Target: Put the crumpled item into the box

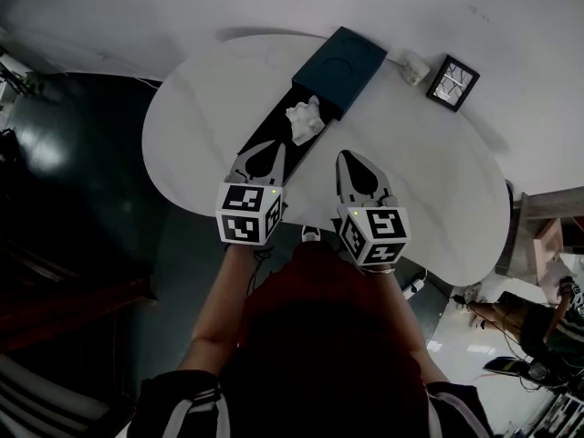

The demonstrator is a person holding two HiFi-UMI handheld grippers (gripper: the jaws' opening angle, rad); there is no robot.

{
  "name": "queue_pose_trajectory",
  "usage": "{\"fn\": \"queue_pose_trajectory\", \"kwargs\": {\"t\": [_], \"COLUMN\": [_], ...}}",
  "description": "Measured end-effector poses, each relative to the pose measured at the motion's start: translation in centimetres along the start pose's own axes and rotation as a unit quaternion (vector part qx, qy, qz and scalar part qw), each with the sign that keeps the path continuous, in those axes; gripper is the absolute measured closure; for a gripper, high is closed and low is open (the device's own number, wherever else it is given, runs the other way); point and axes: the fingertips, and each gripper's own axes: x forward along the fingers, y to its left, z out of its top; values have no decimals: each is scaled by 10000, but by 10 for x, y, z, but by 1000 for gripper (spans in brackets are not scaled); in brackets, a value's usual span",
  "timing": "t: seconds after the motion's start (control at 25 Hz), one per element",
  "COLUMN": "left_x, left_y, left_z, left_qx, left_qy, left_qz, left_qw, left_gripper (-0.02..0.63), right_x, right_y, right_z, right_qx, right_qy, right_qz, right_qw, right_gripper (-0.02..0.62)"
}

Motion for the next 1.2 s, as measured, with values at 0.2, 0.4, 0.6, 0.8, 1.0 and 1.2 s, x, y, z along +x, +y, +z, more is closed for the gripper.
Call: {"fn": "queue_pose_trajectory", "kwargs": {"t": [0.2,0.4,0.6,0.8,1.0,1.2], "left_x": [-20,-40,-58,-74,-90,-100], "left_y": [-1,-3,-5,-10,-11,-15], "left_z": [-3,-7,-7,-11,-12,-12], "left_qx": [-124,-152,-131,-108,-97,-103], "left_qy": [-111,-186,-275,-308,-398,-469], "left_qz": [88,171,207,180,201,179], "left_qw": [9998,9996,9993,9993,9990,9987], "left_gripper": [583,583,583,583,583,583], "right_x": [-12,-23,-35,-48,-57,-65], "right_y": [10,19,27,38,49,52], "right_z": [-1,2,5,3,3,3], "right_qx": [-148,-248,-229,-215,-233,-244], "right_qy": [23,-53,-160,-196,-270,-303], "right_qz": [42,80,102,117,143,133], "right_qw": [9999,9996,9996,9995,9993,9992], "right_gripper": [580,580,580,580,580,580]}}
